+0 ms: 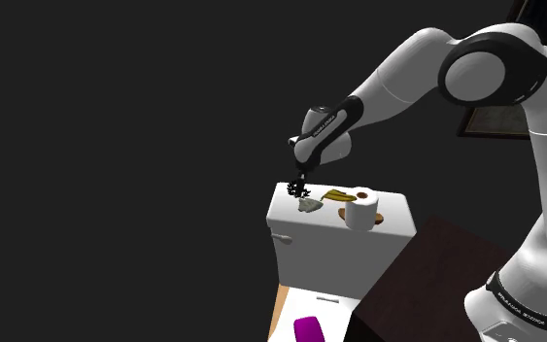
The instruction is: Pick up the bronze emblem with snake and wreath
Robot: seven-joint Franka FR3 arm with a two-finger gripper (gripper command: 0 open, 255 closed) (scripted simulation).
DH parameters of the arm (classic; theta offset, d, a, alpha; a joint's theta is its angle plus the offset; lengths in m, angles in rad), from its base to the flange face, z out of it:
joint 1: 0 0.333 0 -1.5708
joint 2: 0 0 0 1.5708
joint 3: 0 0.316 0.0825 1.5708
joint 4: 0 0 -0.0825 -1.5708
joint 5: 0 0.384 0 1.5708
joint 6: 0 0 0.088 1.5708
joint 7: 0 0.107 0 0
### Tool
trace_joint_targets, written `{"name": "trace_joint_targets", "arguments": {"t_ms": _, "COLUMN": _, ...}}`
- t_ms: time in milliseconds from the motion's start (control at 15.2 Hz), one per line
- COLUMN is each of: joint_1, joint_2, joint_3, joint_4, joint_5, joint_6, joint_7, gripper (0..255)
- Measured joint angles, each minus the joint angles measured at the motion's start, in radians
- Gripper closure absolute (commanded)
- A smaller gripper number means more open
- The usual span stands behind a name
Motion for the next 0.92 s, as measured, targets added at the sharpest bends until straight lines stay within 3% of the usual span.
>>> {"name": "trace_joint_targets", "arguments": {"t_ms": 924, "joint_1": 0.008, "joint_2": -0.028, "joint_3": -0.008, "joint_4": -0.002, "joint_5": -0.009, "joint_6": -0.025, "joint_7": 0.011, "gripper": 255}}
